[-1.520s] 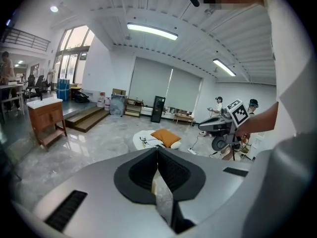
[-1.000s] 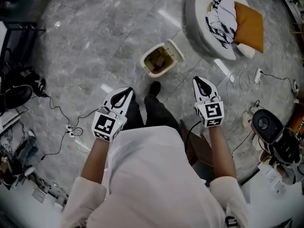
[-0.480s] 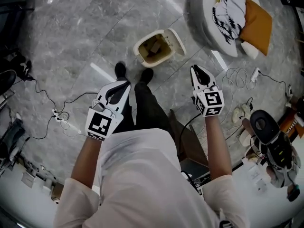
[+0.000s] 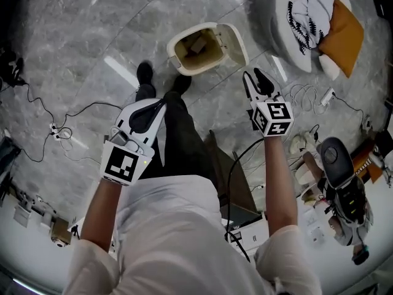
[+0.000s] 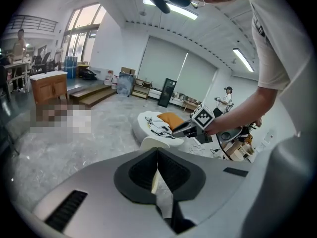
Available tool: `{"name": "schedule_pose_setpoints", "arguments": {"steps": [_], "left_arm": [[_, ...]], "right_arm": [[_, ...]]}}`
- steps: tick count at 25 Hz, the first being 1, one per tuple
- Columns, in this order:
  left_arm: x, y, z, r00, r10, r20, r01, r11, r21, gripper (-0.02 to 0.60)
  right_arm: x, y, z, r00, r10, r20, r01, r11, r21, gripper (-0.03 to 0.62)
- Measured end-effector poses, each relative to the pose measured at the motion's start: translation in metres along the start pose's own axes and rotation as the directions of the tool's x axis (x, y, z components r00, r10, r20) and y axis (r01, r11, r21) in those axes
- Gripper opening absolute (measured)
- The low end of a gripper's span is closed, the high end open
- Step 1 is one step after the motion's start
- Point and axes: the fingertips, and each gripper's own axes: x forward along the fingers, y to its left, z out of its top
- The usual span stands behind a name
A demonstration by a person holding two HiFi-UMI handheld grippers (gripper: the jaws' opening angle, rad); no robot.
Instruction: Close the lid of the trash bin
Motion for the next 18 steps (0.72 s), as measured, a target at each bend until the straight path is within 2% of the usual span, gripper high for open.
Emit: {"name": "schedule_pose_setpoints", "arguments": {"steps": [8, 18], "left_arm": [[0.021, 0.003, -0.028, 1.000, -0.011, -0.021, 0.011, 1.000, -0.002, 0.017], [0.031, 0.021, -0.055, 0.999, -0.008, -0.041, 0.006, 1.000, -0.031, 0.017]], "right_arm": [[0.047, -0.017, -0.023, 0.997, 0.026, -0.078, -0.027, 1.000, -0.005, 0.204], [0.086, -0.042, -0.040, 0.992, -0.022, -0.124, 0.023, 1.000, 0.001, 0.241]]}}
